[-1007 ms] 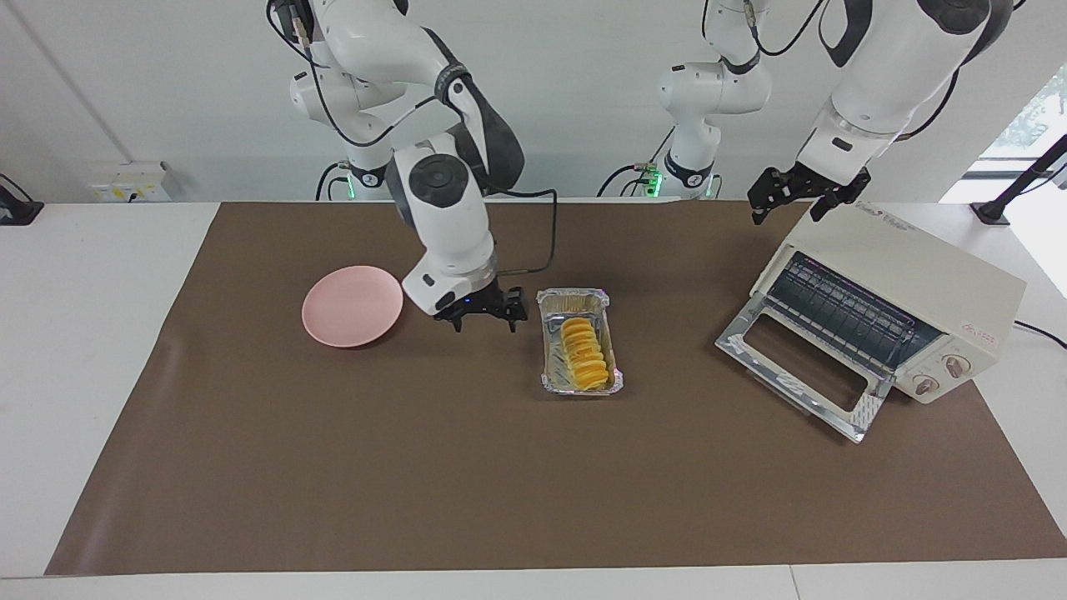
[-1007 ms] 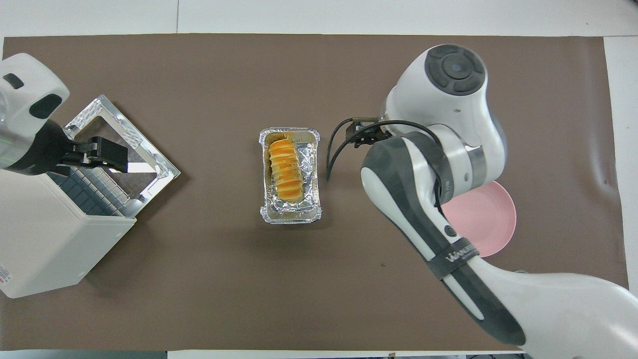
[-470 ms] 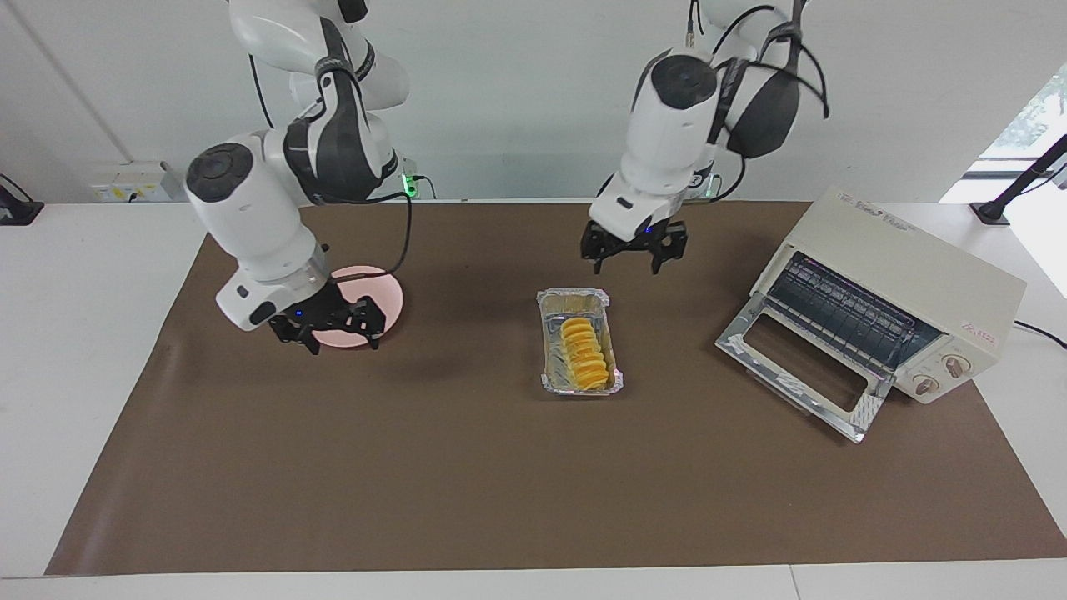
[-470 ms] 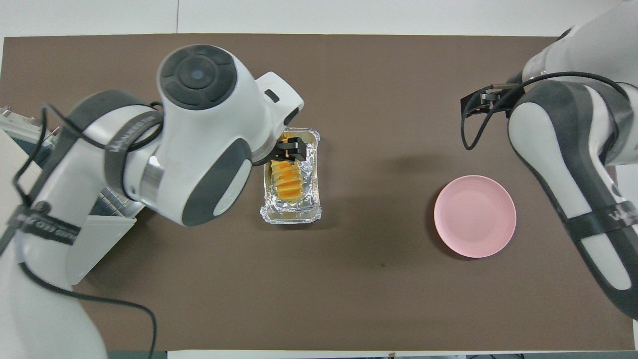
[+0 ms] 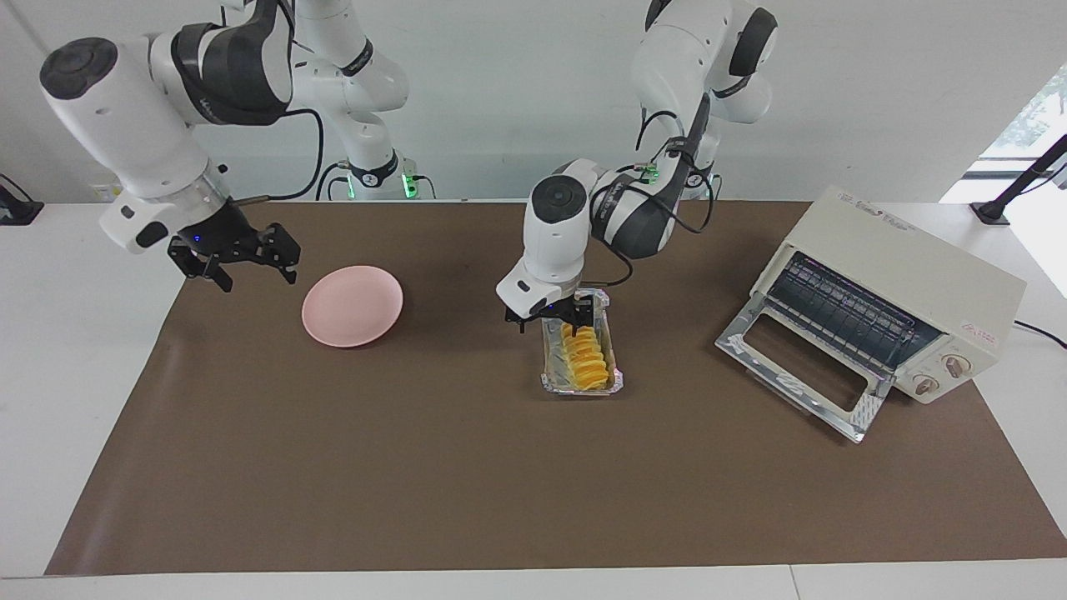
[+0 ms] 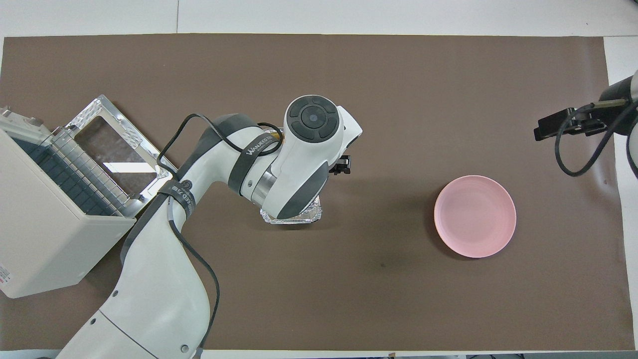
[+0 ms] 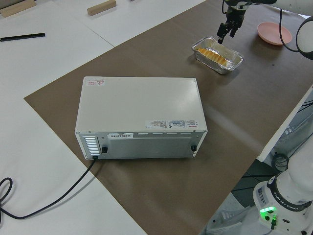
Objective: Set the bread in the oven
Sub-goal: 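Grasp and lift the foil tray with the left gripper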
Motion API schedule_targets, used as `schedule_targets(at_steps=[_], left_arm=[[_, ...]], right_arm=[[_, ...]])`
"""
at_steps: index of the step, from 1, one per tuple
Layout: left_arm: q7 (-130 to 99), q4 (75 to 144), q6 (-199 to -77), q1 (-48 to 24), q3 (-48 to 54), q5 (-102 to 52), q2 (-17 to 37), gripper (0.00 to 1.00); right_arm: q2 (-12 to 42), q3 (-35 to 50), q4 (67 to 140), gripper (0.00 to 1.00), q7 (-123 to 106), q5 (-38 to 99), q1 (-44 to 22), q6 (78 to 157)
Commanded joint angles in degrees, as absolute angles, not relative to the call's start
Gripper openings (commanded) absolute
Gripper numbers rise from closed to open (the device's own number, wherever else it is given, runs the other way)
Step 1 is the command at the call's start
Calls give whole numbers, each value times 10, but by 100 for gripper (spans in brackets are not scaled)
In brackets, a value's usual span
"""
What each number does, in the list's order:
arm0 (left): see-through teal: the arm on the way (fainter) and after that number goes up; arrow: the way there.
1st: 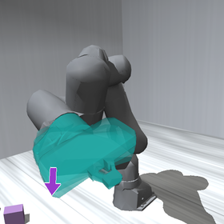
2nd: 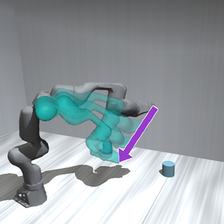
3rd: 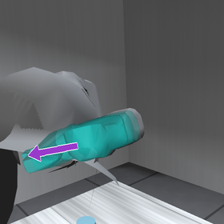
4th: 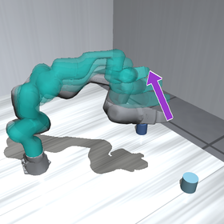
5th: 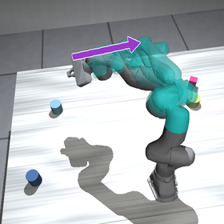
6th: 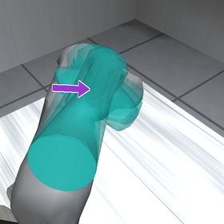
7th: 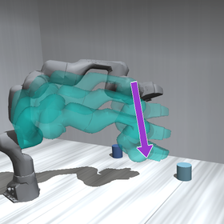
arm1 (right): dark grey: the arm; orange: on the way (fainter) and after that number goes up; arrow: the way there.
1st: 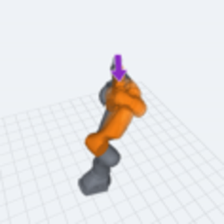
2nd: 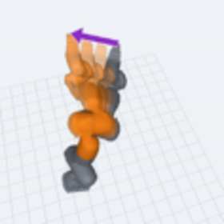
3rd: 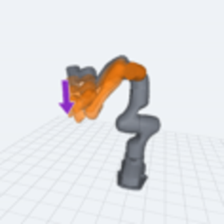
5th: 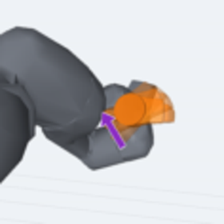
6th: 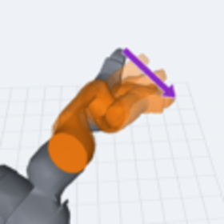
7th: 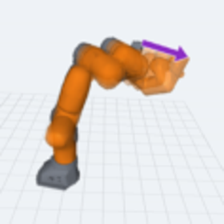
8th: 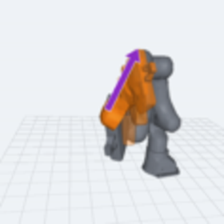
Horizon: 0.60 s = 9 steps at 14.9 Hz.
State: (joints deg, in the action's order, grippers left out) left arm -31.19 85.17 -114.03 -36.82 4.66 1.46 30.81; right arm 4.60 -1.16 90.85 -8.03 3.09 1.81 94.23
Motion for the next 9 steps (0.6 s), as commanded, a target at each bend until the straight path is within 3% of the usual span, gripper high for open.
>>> schedule_targets(at_steps=[1, 2, 4, 7, 9], left_arm=[[-318, 887, -1179, -376, 36, 26, 309, 92], [-318, 902, -1193, -380, 36, 26, 308, 86], [-318, 909, -1197, -380, 38, 26, 308, 59], [-321, 922, -1192, -379, 38, 21, 308, 0], [-322, 908, -1156, -371, 38, 13, 306, 0]], right_arm=[[7, -5, 918, 100, -88, 20, 22, 900], [-2, -5, 918, 100, -88, 18, 22, 883], [-14, -4, 918, 100, -89, 2, 21, 855], [-17, -5, 922, 100, -126, -4, 22, 853], [-17, -9, 921, 100, -125, -3, 22, 853]])
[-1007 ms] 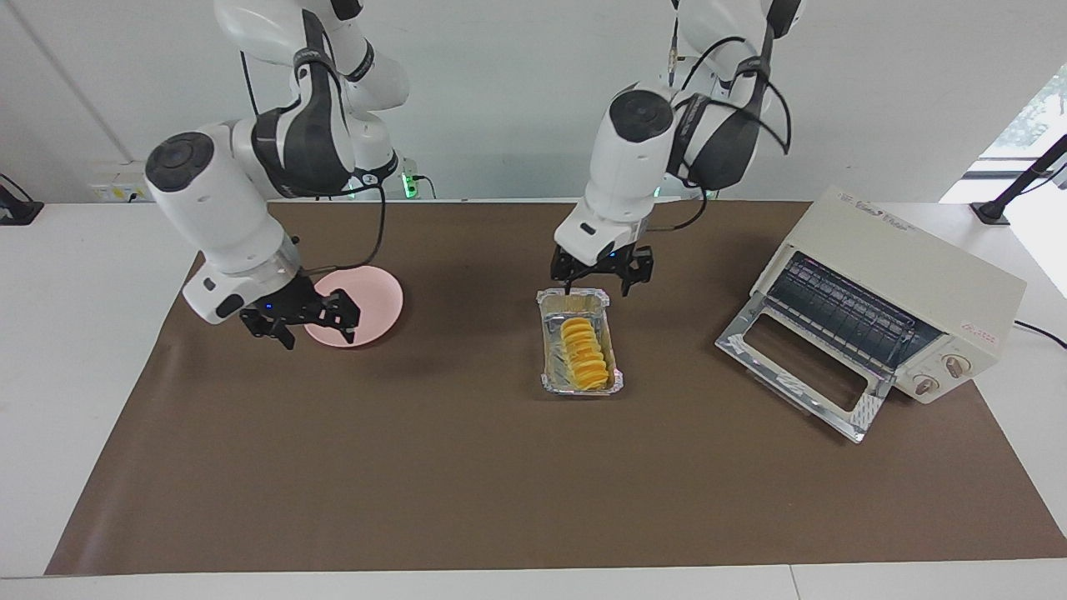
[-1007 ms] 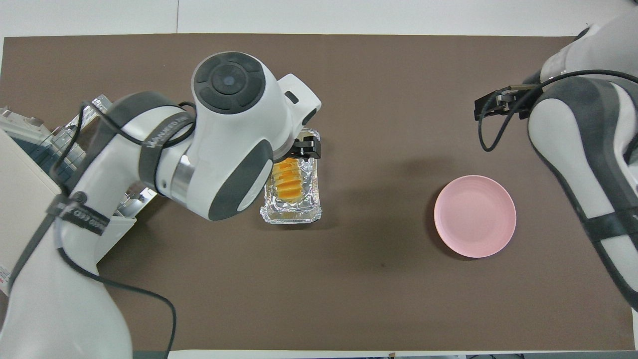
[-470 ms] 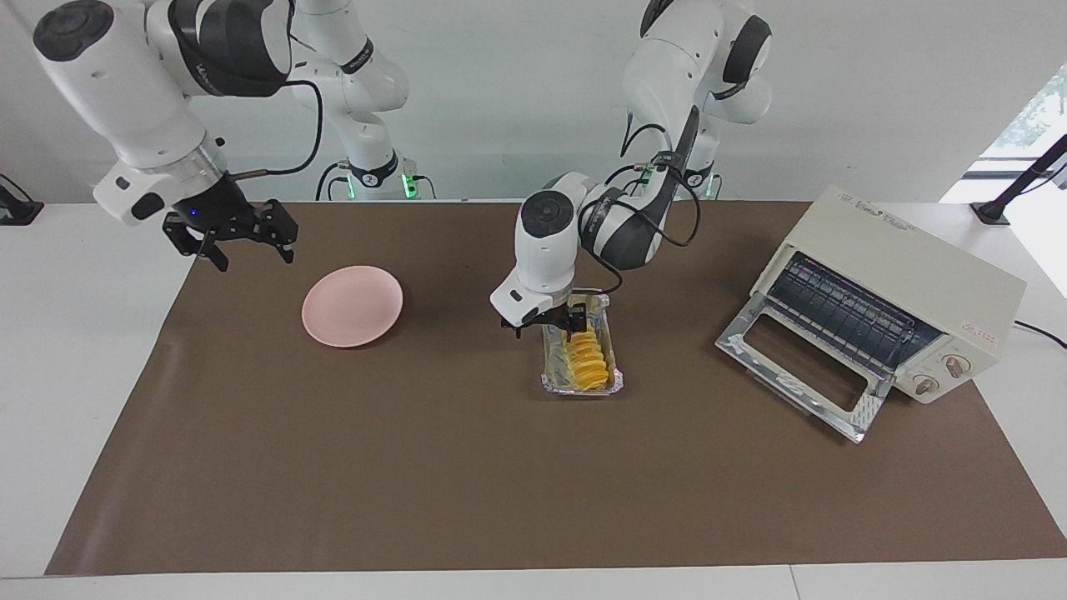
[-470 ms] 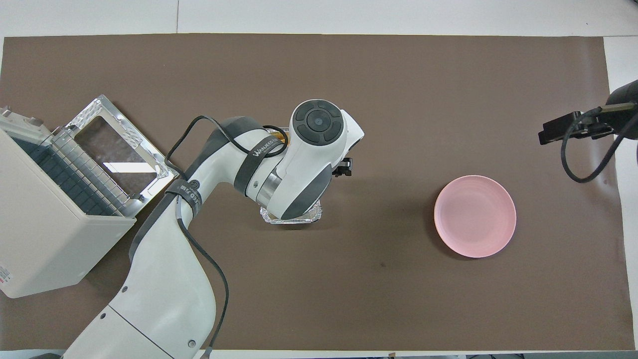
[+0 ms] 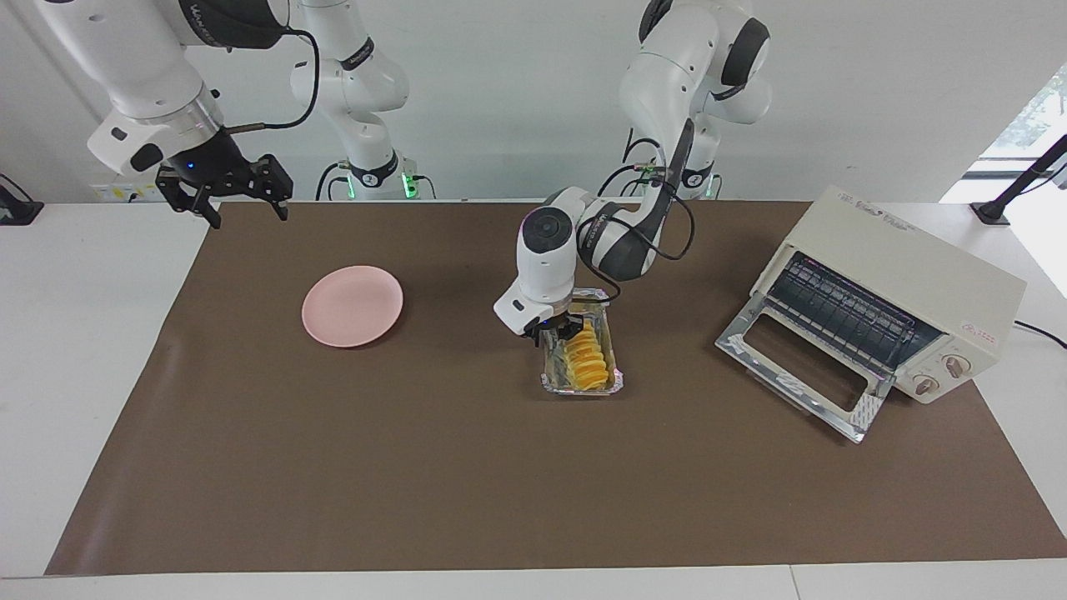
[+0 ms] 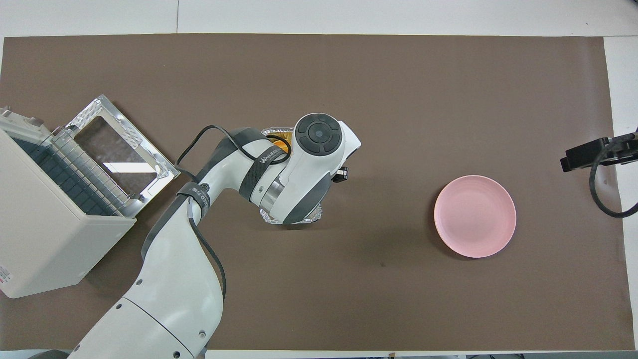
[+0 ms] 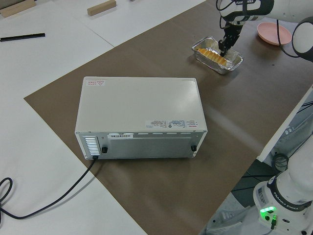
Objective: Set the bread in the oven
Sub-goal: 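Grasp and lift the foil tray with the left gripper, then carry the foil tray into the oven opening with the left gripper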
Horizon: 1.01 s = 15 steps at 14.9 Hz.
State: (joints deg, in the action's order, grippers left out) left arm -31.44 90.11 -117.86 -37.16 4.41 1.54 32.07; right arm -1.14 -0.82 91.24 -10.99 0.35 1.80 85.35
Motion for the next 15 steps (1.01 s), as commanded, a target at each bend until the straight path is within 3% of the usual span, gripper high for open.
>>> schedule_targets(at_steps=[1, 5, 11, 15], left_arm=[[-323, 881, -1128, -369, 35, -5, 308, 0], [-360, 781, -1021, -368, -13, -17, 309, 0], [-352, 761, -1005, -367, -187, 1, 322, 0], [-352, 762, -995, -288, -207, 24, 327, 0]], right_arm=[[-17, -11, 921, 100, -114, -2, 22, 857], [-18, -11, 925, 100, -99, -4, 21, 858], [-17, -11, 923, 100, -78, -4, 21, 859], [-18, -11, 922, 100, -77, -4, 23, 857]])
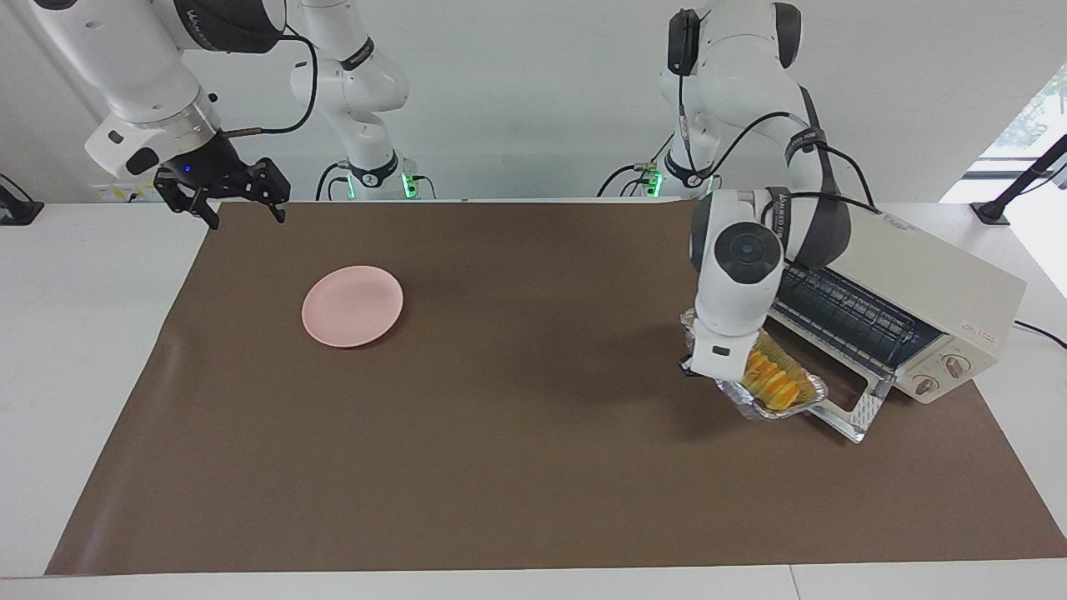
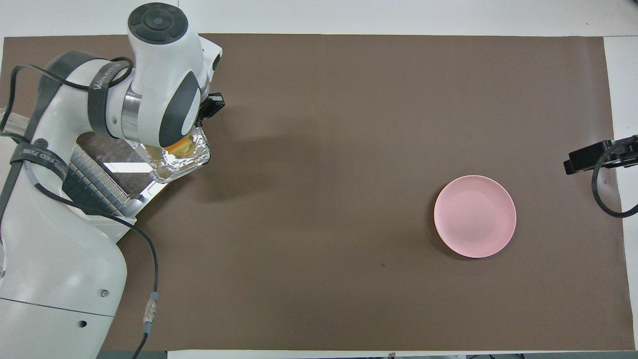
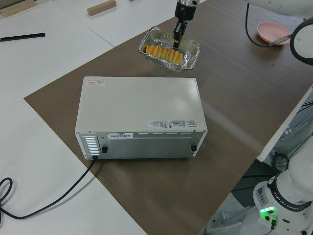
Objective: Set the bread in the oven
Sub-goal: 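Carry the foil tray into the oven opening with the left gripper, then push the foil tray deeper into the oven with the left gripper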
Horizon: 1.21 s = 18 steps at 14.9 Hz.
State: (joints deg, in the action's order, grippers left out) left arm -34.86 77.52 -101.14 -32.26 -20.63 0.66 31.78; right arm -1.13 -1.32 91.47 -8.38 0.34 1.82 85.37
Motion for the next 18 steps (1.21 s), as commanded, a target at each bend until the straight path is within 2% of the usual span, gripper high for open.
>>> schedule_targets(at_steps=[1, 5, 8, 11, 18], left_arm=[[-354, 765, -988, -280, -210, 40, 325, 0], [-350, 780, -935, -276, -243, 62, 317, 0], [-340, 824, -944, -266, -249, 62, 295, 0], [-325, 846, -945, -245, -250, 64, 285, 0], [-330, 912, -959, -243, -262, 81, 251, 0]], right_arm=[[-18, -11, 922, 100, -81, -4, 29, 857], [-28, -11, 925, 100, -76, -2, 28, 849], [-29, -16, 926, 100, -73, -1, 24, 847], [-32, -60, 934, 100, -68, -2, -20, 848], [-33, -50, 935, 100, -76, -1, 4, 852]])
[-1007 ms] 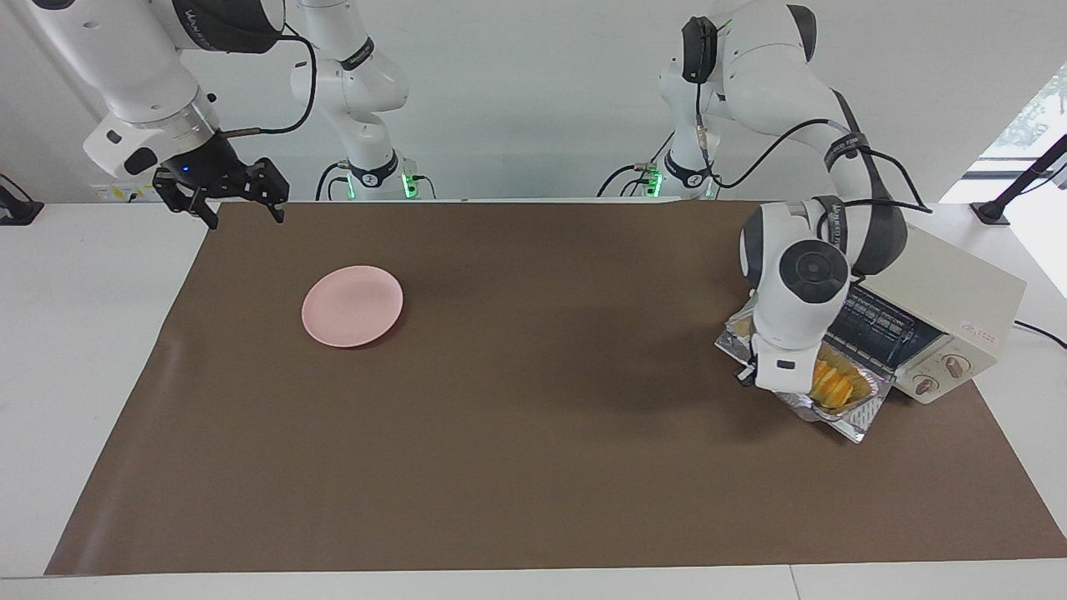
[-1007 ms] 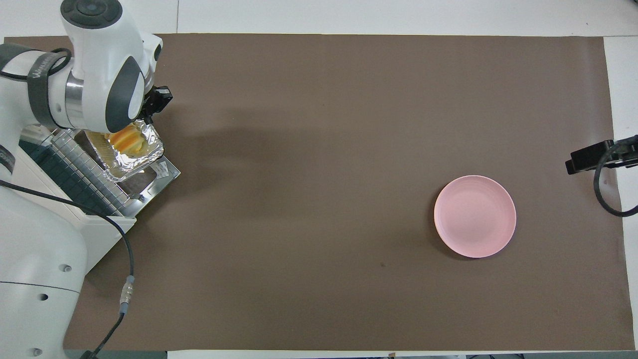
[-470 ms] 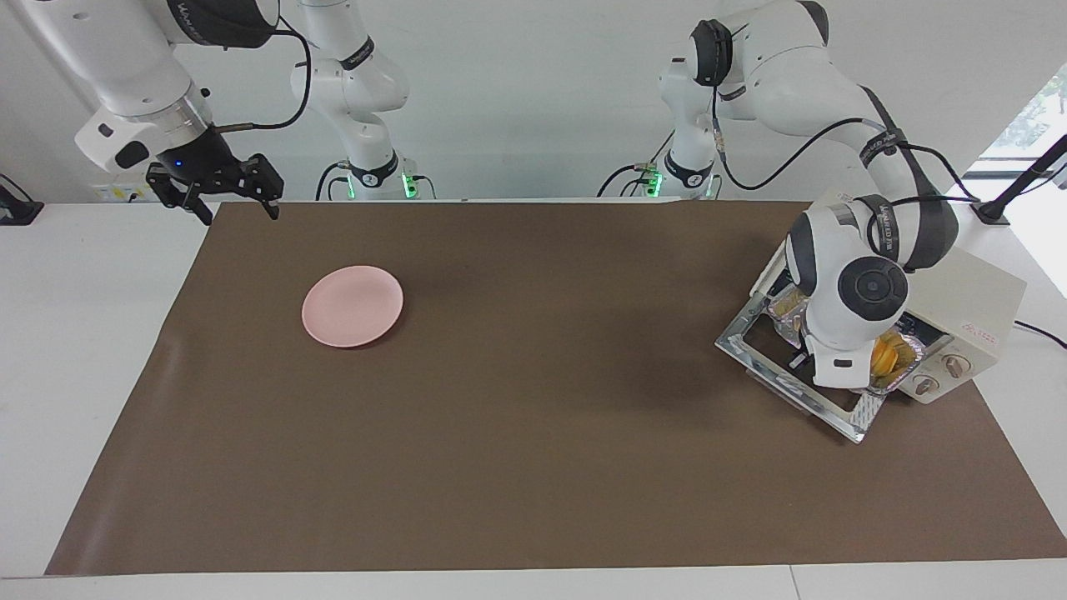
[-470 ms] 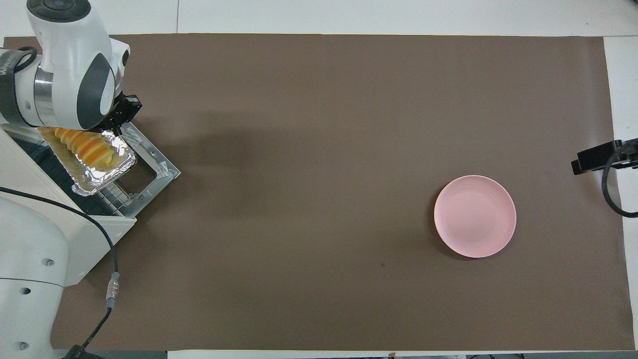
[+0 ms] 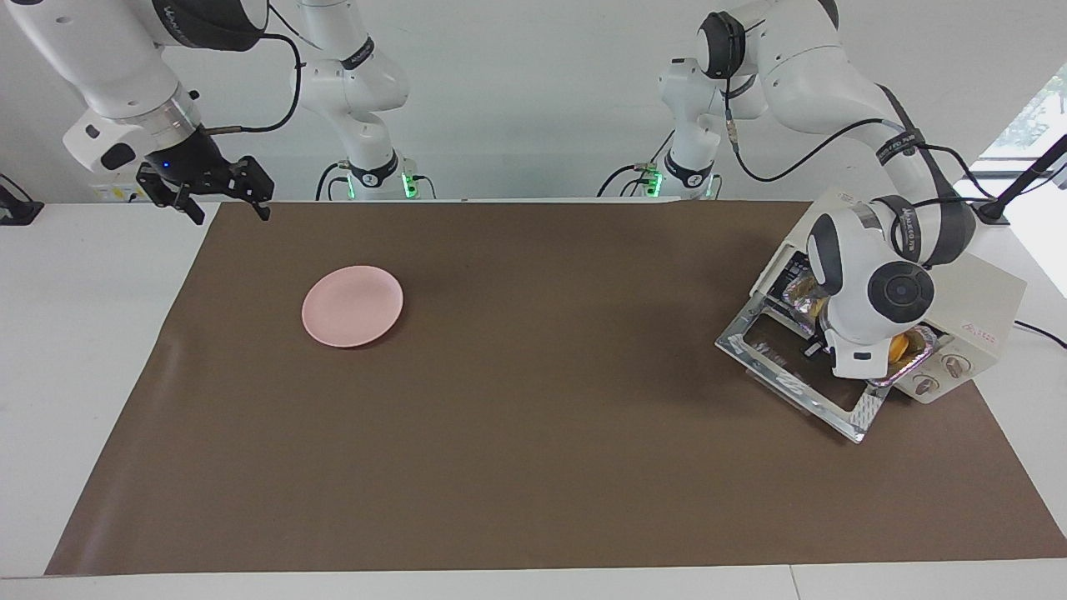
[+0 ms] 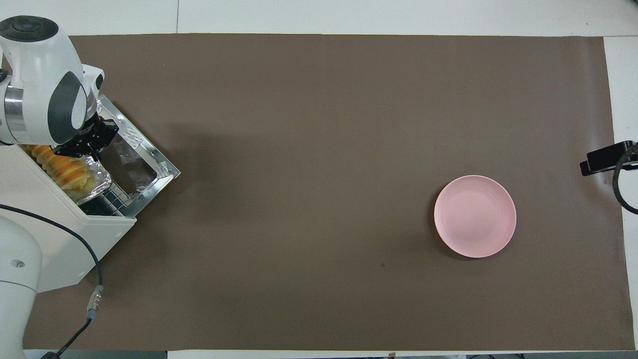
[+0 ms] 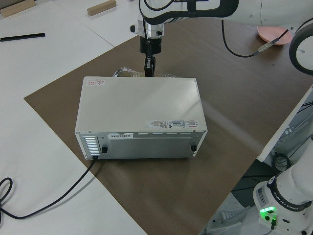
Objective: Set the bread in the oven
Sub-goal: 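Push the foil tray deeper into the oven with the left gripper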
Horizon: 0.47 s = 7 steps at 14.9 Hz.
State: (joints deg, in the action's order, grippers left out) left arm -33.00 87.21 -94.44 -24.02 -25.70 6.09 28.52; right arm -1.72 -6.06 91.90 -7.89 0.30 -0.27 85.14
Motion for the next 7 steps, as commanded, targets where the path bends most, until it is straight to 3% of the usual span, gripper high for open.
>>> schedule_targets(at_steps=[1, 7], left_arm=[[-334, 920, -966, -243, -261, 81, 248, 0], [-389, 933, -968, -272, -259, 80, 241, 0]], right_arm=[[-33, -47, 935, 100, -75, -1, 9, 852], [-29, -46, 923, 100, -75, -3, 6, 855]])
